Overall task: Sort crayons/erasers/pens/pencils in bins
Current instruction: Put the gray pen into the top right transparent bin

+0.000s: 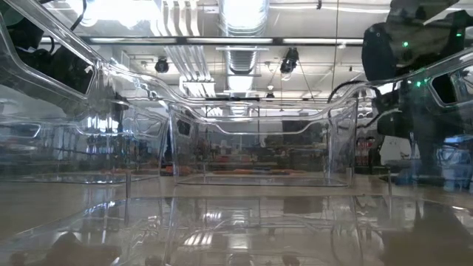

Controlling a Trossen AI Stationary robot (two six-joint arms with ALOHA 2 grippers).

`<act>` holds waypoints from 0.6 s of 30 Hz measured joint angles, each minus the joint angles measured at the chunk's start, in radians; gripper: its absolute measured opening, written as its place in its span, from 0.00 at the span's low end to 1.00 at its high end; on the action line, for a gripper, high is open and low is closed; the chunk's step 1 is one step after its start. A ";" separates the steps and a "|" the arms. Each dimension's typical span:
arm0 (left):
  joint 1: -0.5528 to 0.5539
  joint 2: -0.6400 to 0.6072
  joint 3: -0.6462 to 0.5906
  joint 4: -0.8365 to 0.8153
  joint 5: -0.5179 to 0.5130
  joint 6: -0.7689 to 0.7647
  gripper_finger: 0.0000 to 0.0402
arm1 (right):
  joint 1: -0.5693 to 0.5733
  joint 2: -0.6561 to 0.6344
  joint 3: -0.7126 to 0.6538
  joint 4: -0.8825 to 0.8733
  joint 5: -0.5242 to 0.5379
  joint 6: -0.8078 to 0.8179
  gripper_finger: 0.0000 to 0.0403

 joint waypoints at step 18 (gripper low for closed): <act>0.000 0.000 0.000 0.000 0.000 0.000 0.00 | -0.068 0.000 0.356 -0.163 0.458 -0.190 0.06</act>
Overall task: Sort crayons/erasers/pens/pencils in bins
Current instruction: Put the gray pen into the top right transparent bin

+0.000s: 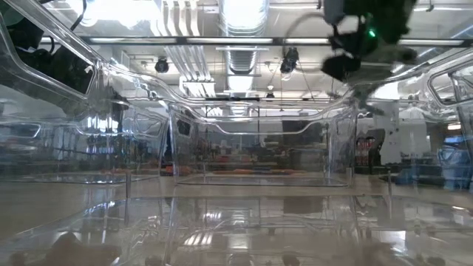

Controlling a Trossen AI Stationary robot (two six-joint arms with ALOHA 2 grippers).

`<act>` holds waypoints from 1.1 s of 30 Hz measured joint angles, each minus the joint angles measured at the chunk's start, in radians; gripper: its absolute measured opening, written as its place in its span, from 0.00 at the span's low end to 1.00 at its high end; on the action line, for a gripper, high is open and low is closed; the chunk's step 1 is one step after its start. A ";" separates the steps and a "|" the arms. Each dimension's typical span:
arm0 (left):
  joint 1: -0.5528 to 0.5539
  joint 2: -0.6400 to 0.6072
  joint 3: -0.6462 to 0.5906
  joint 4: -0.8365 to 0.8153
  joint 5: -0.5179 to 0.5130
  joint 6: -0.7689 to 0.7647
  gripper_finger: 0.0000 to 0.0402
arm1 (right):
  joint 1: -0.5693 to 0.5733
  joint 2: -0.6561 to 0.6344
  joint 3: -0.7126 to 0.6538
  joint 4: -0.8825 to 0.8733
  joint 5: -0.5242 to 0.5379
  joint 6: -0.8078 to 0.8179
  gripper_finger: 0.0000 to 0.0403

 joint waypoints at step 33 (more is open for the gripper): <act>0.000 0.000 0.000 0.000 0.000 0.000 0.00 | 0.000 0.051 -0.163 1.082 -0.431 -0.653 0.06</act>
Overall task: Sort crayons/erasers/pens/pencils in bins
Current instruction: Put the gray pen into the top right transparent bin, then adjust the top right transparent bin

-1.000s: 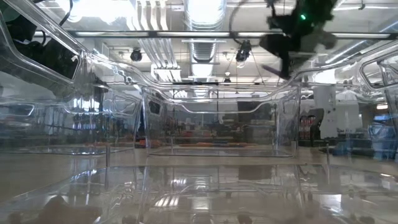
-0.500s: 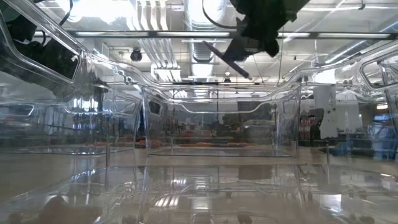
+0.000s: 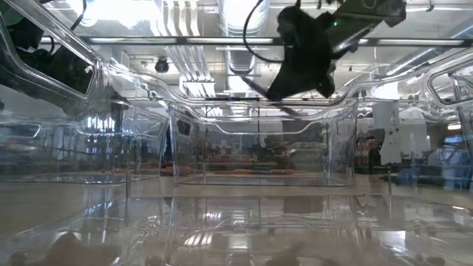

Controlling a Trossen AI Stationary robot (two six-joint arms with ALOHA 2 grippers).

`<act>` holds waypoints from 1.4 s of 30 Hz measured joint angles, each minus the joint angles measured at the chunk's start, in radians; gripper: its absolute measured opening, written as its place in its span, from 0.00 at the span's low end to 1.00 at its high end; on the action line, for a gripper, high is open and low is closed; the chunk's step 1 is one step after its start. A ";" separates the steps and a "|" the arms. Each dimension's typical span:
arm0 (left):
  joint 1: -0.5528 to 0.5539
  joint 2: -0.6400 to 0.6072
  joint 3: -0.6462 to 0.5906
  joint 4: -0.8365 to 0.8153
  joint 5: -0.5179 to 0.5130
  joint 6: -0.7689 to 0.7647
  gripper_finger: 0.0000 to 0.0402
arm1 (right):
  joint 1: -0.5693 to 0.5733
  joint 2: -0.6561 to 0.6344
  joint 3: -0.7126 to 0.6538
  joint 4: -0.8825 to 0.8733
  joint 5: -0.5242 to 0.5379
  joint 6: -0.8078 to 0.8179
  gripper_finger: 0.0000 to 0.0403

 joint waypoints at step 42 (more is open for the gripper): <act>0.000 0.000 0.000 0.000 0.000 0.000 0.00 | -0.060 0.262 0.277 -0.334 -0.167 -0.040 0.36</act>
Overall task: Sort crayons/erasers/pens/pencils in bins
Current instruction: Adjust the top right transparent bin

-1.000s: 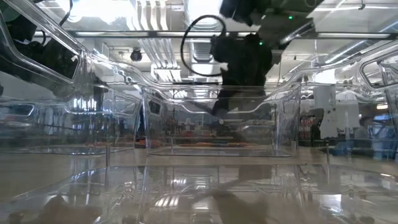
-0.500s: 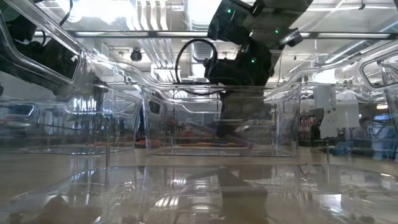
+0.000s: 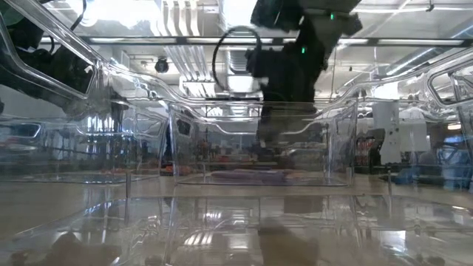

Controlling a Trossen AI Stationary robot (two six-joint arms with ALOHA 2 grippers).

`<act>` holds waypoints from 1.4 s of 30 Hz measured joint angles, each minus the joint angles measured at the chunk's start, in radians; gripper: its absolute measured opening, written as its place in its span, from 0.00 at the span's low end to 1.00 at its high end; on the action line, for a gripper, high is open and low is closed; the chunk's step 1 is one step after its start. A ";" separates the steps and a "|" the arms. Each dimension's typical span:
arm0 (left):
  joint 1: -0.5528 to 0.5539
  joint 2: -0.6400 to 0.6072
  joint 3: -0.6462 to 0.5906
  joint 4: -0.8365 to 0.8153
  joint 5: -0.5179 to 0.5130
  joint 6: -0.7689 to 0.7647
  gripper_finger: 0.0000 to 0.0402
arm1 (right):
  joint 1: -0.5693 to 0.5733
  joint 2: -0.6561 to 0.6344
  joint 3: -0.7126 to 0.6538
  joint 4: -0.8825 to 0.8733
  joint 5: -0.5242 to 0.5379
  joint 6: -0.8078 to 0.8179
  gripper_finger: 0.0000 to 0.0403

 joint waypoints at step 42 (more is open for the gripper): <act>0.000 0.000 0.000 0.000 0.000 0.000 0.00 | -0.001 -0.281 -0.216 0.053 0.175 0.265 0.36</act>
